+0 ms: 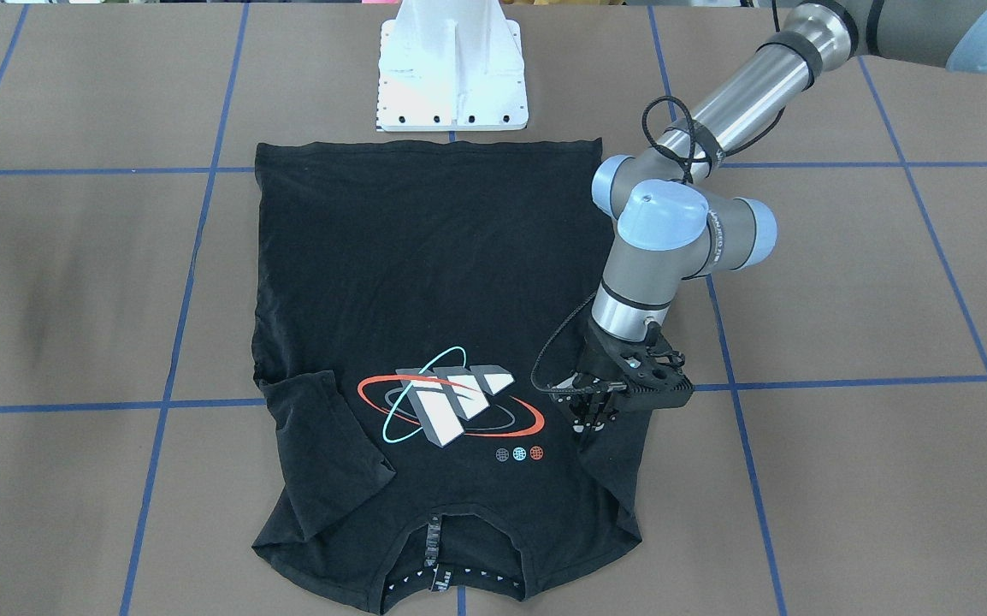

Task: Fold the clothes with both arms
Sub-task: 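Fold the sleeve nearest the left gripper inward onto the shirt, then move both grippers down to the hem corners nearest the robot, then grasp the hem corners with both grippers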

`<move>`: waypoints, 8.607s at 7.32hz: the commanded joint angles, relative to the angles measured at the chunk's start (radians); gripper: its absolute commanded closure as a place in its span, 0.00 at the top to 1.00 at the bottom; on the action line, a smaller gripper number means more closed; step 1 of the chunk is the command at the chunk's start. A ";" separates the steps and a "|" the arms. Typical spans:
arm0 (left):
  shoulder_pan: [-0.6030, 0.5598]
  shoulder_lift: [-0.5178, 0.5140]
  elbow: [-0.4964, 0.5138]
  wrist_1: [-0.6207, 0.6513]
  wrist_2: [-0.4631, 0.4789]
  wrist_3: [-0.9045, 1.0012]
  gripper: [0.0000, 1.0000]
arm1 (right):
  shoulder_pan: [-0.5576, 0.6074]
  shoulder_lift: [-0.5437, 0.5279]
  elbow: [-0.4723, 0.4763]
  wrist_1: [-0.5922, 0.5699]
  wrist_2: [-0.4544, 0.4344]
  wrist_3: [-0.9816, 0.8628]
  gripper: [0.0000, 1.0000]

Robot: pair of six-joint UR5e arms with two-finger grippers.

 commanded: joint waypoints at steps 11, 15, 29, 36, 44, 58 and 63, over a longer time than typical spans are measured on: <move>0.007 -0.205 0.175 0.172 -0.001 -0.054 0.13 | -0.002 -0.001 0.000 -0.001 0.000 0.002 1.00; 0.002 -0.190 0.084 0.176 -0.009 0.078 1.00 | -0.017 0.011 0.006 0.001 0.000 0.027 1.00; 0.600 0.774 -0.958 0.192 0.138 -0.285 1.00 | -1.244 -0.535 0.824 -0.016 -0.978 1.129 1.00; 0.685 0.767 -0.865 0.193 0.180 -0.327 0.70 | -1.246 -0.535 0.822 -0.016 -0.992 1.127 1.00; 0.683 0.776 -0.873 0.195 0.177 -0.320 0.24 | -1.246 -0.538 0.822 -0.016 -0.992 1.127 1.00; 0.683 0.752 -0.888 0.193 0.169 -0.320 0.00 | -1.278 -0.459 0.625 -0.009 -1.107 1.131 0.94; 0.683 0.735 -0.888 0.193 0.167 -0.321 0.00 | -1.334 -0.445 0.595 -0.012 -1.164 1.135 0.62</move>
